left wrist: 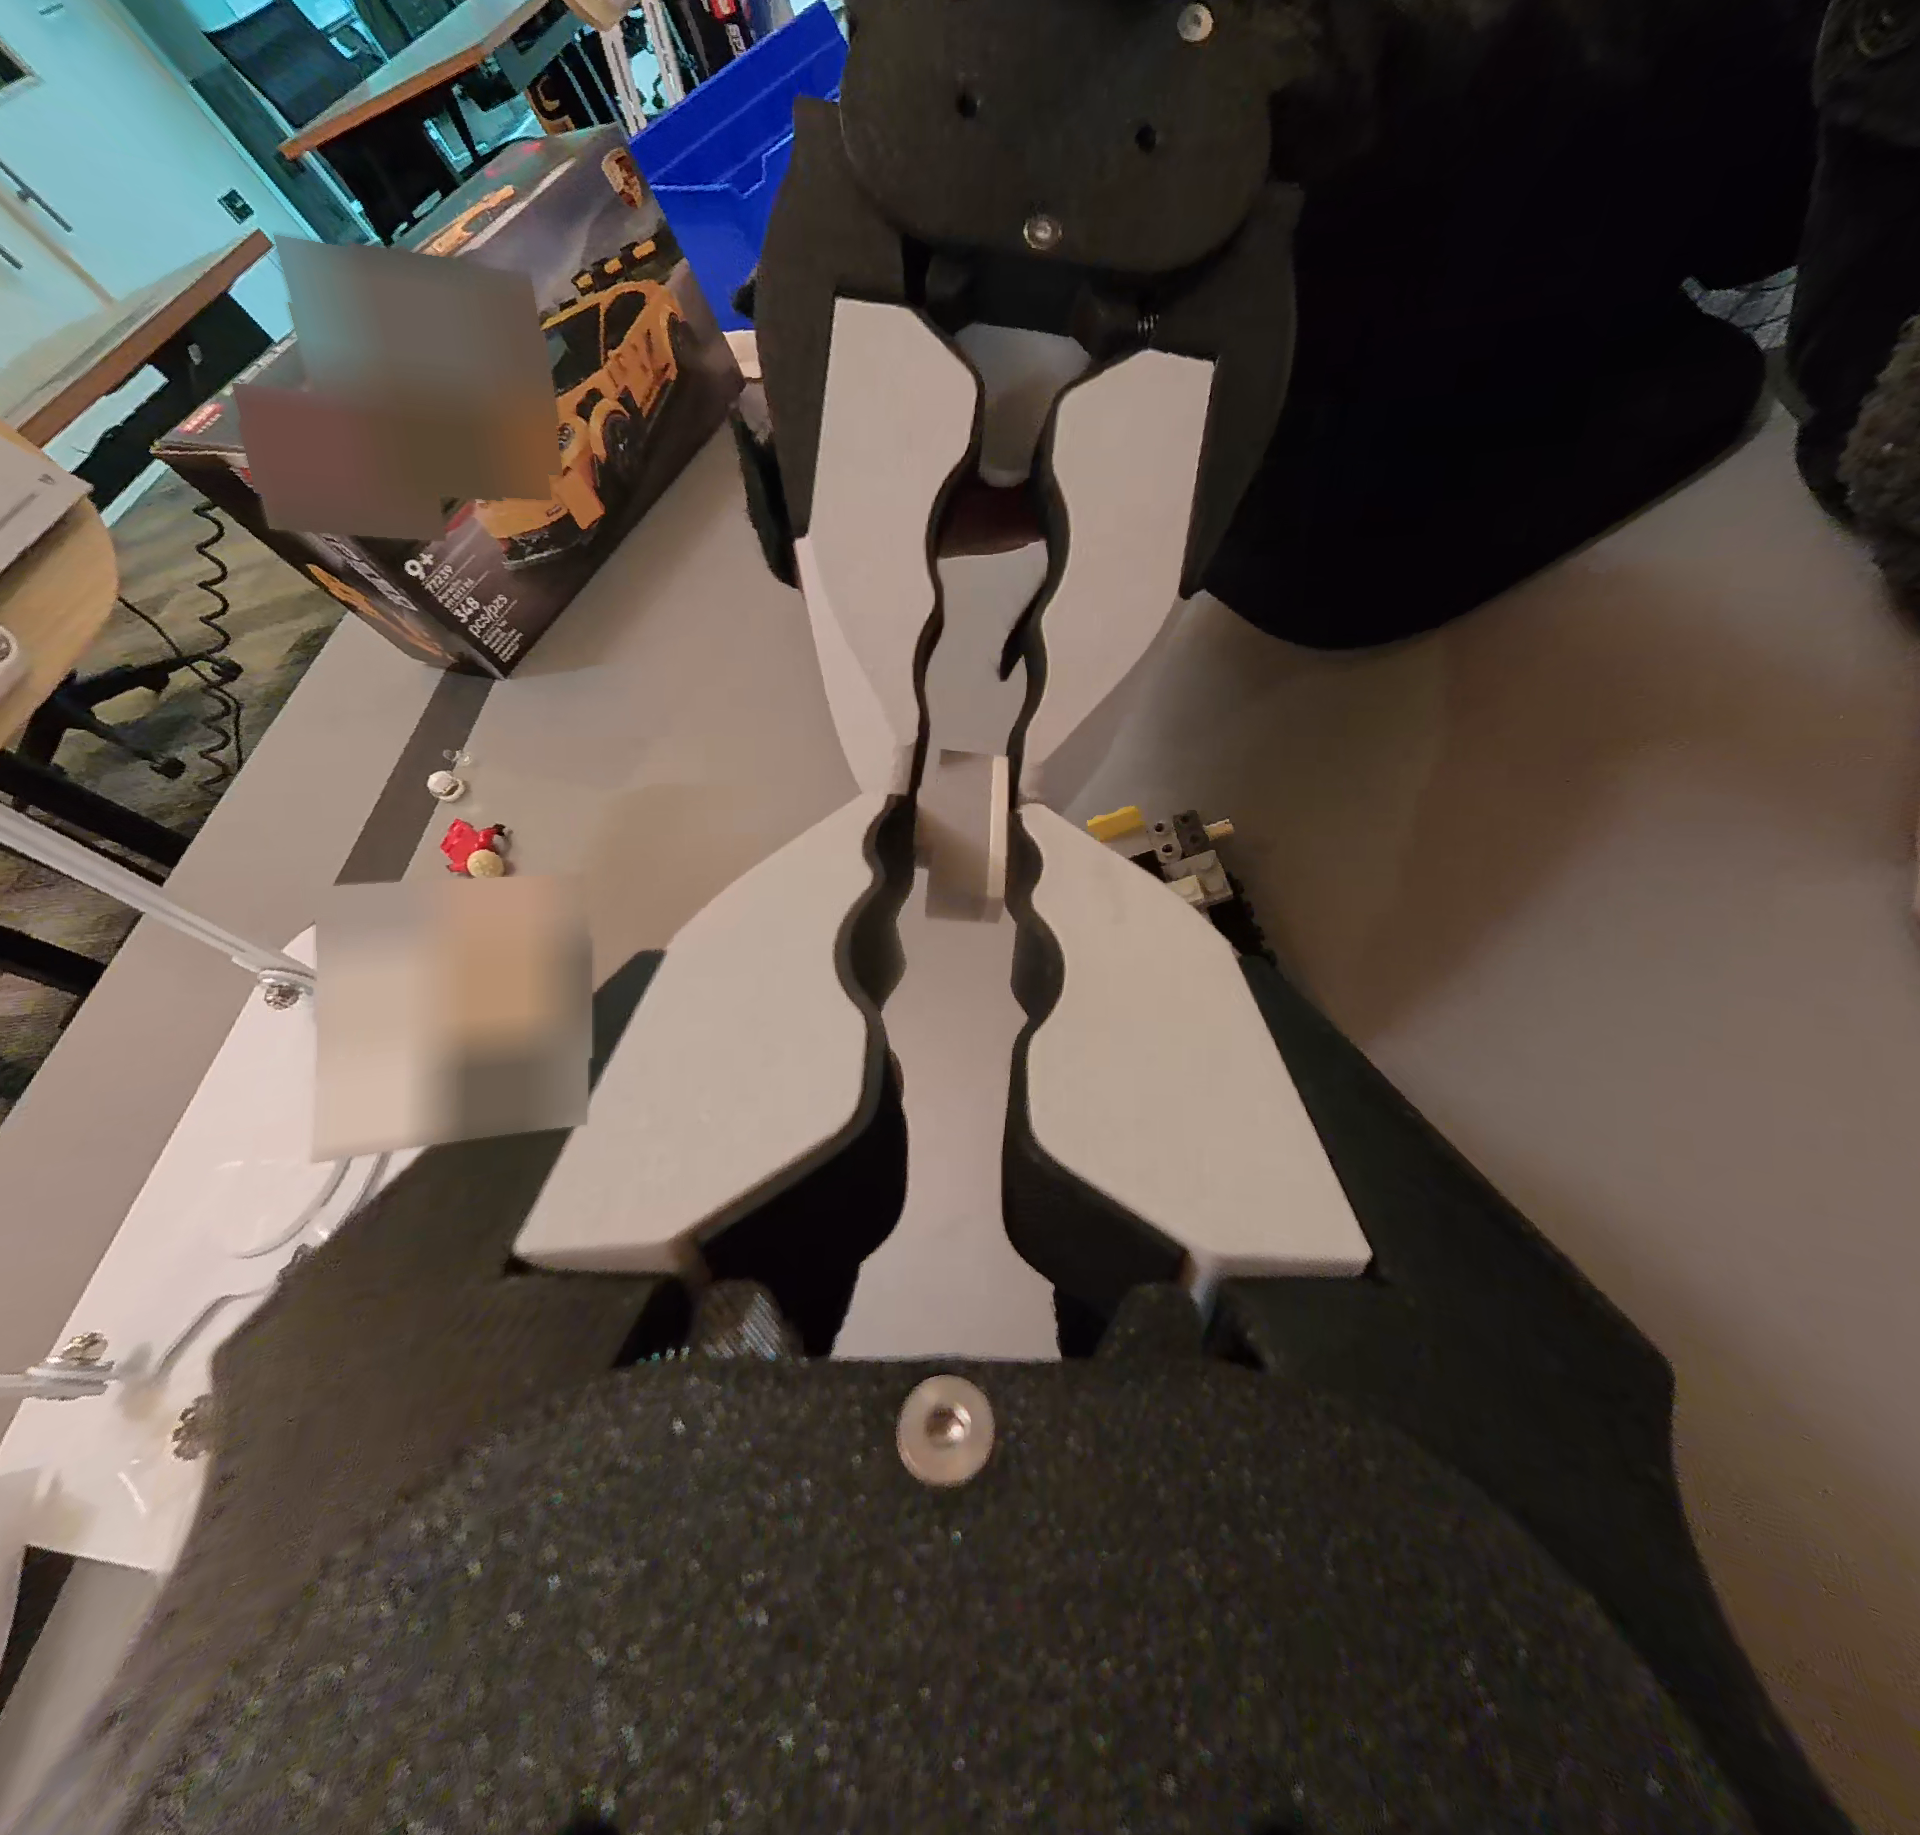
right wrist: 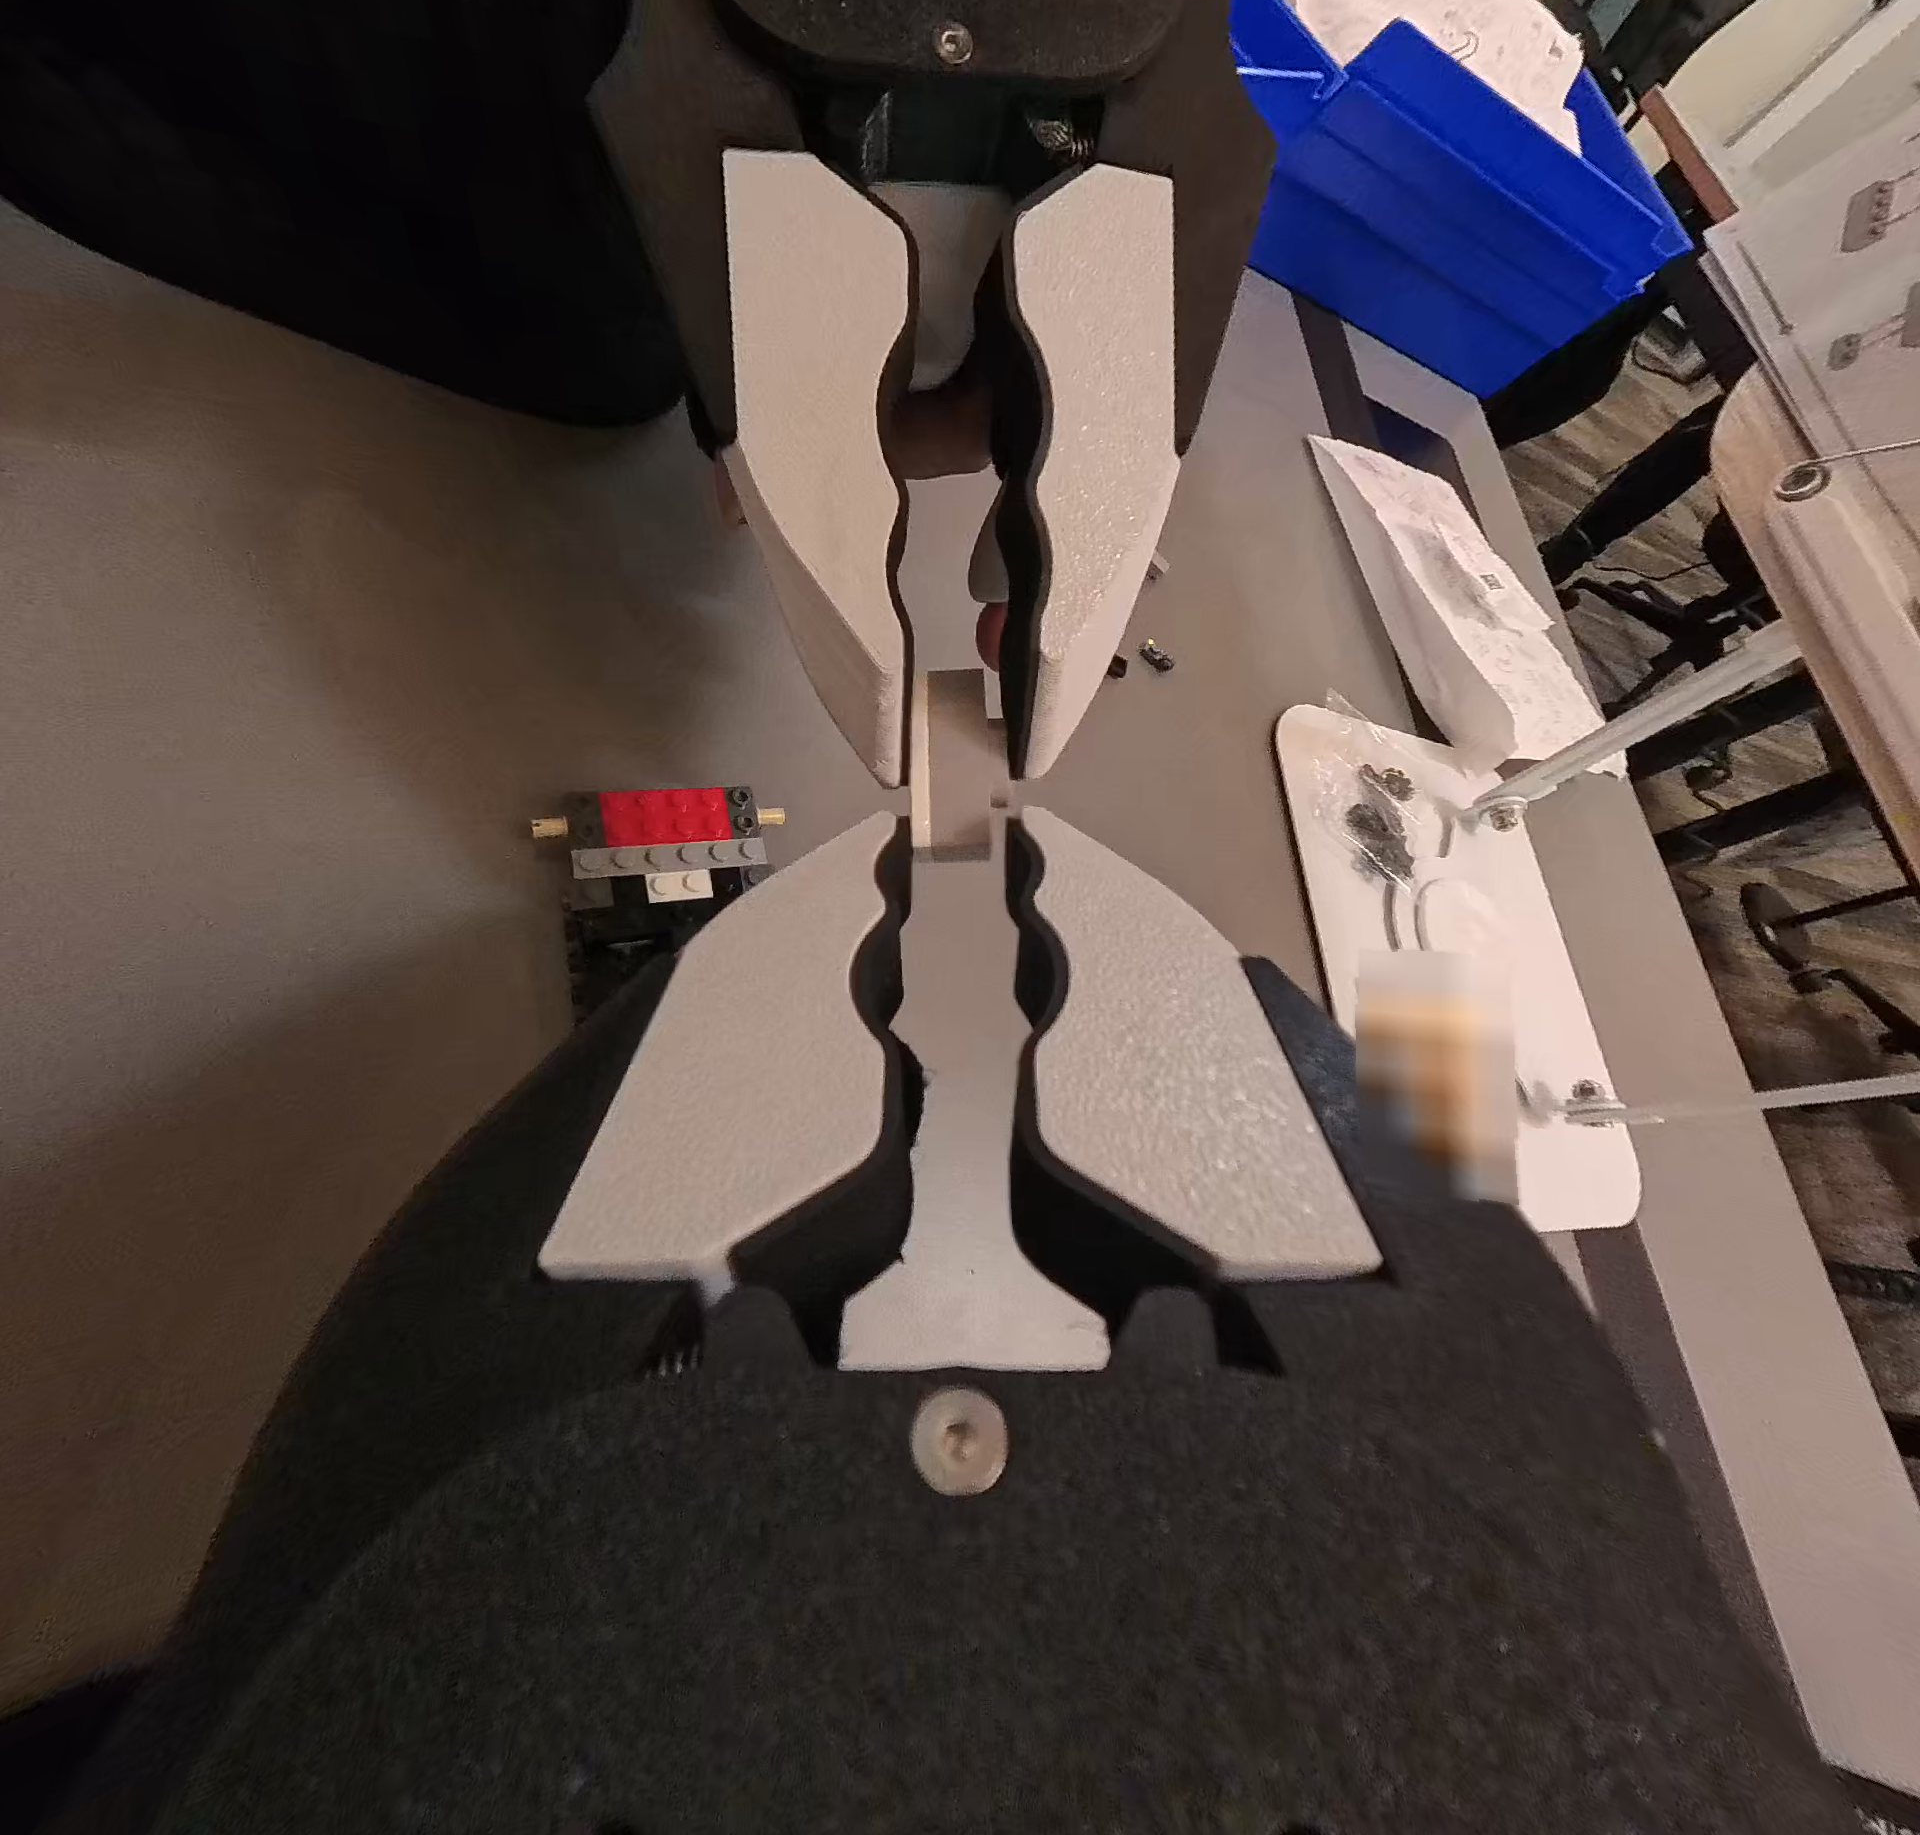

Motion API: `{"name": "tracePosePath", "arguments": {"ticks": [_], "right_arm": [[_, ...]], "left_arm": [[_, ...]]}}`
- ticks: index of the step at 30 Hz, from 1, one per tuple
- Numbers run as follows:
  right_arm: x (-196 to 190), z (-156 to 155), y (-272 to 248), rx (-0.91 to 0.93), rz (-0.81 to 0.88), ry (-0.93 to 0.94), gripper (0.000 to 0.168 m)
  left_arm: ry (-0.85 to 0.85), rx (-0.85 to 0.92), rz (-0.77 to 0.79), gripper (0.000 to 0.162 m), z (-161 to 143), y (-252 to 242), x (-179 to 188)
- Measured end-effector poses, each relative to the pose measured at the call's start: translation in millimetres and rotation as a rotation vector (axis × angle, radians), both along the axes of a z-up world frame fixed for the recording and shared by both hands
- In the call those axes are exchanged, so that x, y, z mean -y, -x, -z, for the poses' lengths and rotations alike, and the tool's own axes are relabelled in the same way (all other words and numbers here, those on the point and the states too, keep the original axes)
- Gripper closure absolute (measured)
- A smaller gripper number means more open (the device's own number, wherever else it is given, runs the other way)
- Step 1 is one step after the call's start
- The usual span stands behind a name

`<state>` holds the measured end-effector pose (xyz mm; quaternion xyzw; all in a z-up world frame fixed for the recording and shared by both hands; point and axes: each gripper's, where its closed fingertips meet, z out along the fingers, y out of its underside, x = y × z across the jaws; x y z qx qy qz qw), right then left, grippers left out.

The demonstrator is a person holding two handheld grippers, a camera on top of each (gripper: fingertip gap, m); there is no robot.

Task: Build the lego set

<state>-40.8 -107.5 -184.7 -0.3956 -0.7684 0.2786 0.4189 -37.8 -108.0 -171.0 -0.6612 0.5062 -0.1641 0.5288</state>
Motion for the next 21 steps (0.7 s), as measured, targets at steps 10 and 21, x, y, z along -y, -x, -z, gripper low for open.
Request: {"name": "tracePosePath", "arguments": {"ticks": [10,21], "right_arm": [[-2.2,1.9,1.5,-0.022,0.007,-0.021,0.155],[-14.7,0.6,5.6,-0.084,0.052,-0.086,0.155]], "left_arm": [[0.011,0.031,-0.004,0.144,0.7,0.7,-2.1],[0.277,0.277,0.001,0.14,1.2,12.9,-9.3]]}}
